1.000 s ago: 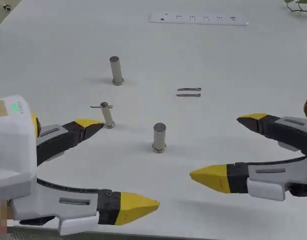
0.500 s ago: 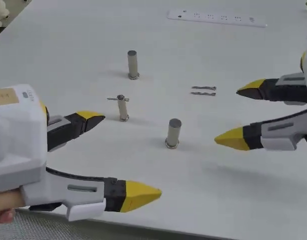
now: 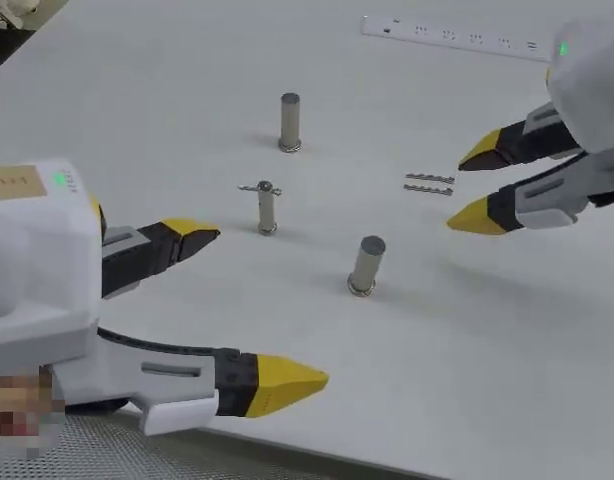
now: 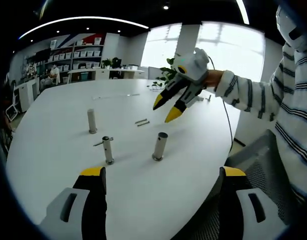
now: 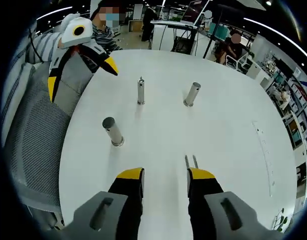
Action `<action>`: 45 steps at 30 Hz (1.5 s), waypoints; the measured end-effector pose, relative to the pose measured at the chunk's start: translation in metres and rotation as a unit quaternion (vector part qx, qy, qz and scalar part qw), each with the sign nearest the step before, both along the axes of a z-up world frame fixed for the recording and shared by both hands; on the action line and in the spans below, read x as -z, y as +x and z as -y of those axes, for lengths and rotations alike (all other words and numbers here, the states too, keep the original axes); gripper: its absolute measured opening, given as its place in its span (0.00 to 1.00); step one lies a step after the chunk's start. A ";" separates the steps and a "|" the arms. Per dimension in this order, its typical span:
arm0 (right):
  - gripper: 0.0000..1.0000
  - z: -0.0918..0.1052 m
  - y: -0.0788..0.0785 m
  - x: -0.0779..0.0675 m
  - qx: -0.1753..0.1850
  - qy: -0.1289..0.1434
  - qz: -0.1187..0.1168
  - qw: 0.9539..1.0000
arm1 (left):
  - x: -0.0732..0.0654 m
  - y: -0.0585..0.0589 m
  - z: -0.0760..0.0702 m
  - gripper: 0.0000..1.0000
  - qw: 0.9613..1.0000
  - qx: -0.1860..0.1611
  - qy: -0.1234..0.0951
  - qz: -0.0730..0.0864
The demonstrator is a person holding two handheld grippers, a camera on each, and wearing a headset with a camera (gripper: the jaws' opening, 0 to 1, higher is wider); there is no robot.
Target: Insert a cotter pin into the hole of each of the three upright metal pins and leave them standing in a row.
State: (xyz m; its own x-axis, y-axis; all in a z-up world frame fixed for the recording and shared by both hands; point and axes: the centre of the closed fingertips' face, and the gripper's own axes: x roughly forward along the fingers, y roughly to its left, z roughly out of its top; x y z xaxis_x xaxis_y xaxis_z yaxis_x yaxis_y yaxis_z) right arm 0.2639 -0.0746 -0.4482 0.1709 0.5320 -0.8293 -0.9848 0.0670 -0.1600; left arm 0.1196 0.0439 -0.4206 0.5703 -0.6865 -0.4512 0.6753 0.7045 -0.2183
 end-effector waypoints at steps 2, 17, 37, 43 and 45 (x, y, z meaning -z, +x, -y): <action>0.25 -0.004 0.003 0.004 0.000 -0.001 -0.008 1.000 | -0.003 -0.001 0.000 0.90 1.000 -0.001 0.001 0.004; 0.09 -0.001 0.034 0.038 0.012 -0.037 -0.047 0.998 | -0.009 -0.001 -0.017 0.90 0.999 -0.037 0.003 0.013; 0.05 0.005 0.034 0.052 -0.027 -0.104 -0.060 0.992 | -0.004 -0.003 -0.024 0.90 0.999 -0.050 0.019 0.003; 0.04 0.003 0.034 0.052 -0.072 -0.127 -0.069 0.987 | -0.005 -0.002 -0.025 0.90 0.999 -0.048 0.025 0.003; 0.02 0.002 0.035 0.052 -0.087 -0.147 -0.062 0.983 | -0.008 0.000 -0.028 0.90 0.998 -0.051 0.027 0.005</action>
State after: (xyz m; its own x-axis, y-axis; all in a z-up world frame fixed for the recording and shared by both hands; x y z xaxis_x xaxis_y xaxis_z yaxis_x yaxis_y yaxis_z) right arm 0.2988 -0.0767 -0.5003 -0.0147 0.2777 -0.9605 -0.9904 -0.1358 -0.0241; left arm 0.1201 0.0716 -0.4130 0.6400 -0.6002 -0.4798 0.6020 0.7797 -0.1724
